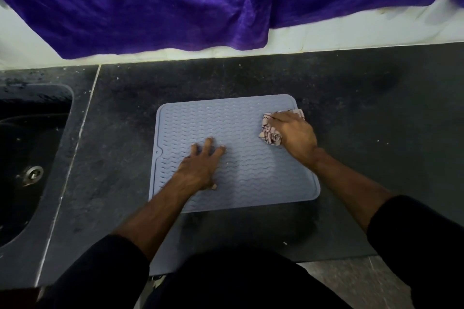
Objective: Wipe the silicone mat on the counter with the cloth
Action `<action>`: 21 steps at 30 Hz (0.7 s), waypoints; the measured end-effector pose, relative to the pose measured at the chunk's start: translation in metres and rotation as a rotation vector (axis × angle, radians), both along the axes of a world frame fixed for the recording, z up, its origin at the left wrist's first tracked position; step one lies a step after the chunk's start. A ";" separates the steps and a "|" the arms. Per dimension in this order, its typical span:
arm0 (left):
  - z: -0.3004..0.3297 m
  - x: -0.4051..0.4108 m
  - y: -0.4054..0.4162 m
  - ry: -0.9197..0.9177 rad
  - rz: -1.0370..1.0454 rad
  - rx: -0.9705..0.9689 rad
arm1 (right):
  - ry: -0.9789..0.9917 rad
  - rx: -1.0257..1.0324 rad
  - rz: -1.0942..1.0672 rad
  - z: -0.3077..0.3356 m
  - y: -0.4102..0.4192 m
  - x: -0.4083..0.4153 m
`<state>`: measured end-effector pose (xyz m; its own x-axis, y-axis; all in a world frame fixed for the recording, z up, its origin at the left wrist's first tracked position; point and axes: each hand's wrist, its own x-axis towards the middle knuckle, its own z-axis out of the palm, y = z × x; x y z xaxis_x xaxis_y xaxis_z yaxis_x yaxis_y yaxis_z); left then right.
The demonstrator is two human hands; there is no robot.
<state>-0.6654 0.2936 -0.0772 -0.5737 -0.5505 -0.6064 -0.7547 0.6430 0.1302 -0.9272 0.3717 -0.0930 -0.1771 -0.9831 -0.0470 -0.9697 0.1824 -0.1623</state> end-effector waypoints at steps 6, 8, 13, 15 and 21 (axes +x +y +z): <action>0.000 0.003 0.001 0.022 0.013 0.010 | -0.001 0.055 -0.098 0.009 0.003 -0.024; 0.000 0.002 0.001 0.031 0.018 0.020 | -0.004 0.047 -0.124 0.016 -0.002 -0.016; -0.003 0.002 0.000 0.035 0.023 0.017 | 0.032 0.070 0.053 0.007 0.001 0.024; -0.004 0.004 0.000 0.041 0.015 0.006 | 0.073 0.097 0.061 0.007 0.007 0.017; -0.007 0.003 0.000 0.053 0.036 0.016 | 0.046 0.065 -0.051 0.020 0.009 0.001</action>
